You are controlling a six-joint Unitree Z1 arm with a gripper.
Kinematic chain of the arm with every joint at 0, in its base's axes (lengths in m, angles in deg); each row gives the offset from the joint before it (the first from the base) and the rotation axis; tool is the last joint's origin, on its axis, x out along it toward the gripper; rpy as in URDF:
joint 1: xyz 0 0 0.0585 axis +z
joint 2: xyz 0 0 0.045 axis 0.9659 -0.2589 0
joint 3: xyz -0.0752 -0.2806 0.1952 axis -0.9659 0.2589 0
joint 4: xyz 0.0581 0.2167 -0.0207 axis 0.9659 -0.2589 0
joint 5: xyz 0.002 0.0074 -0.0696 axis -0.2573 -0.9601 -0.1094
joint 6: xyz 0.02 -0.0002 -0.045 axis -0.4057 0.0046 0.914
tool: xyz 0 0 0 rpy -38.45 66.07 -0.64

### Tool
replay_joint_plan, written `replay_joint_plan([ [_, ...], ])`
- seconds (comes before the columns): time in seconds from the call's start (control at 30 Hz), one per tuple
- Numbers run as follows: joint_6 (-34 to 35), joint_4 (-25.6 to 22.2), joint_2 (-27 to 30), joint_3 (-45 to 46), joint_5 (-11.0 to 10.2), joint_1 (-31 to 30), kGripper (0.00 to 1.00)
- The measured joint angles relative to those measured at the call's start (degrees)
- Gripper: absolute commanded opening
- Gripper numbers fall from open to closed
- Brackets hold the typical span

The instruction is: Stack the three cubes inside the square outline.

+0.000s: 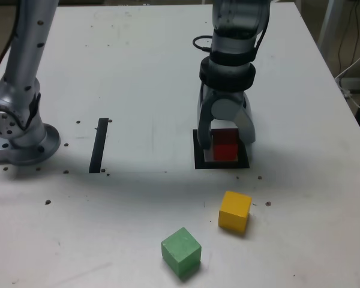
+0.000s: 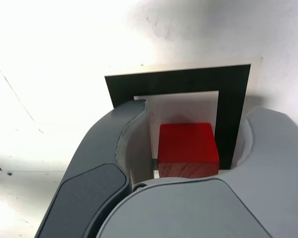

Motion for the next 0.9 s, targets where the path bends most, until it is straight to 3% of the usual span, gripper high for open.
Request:
replay_joint_plan([
  [0.27, 0.28, -0.93, 3.13, 0.52, -0.56, -1.02, 1.0],
  [0.5, 5.72, -2.4, 7.47, 0.02, -0.65, -7.35, 0.99],
  [0.9, 13.38, -1.21, 5.41, -4.86, -1.95, -18.45, 0.99],
])
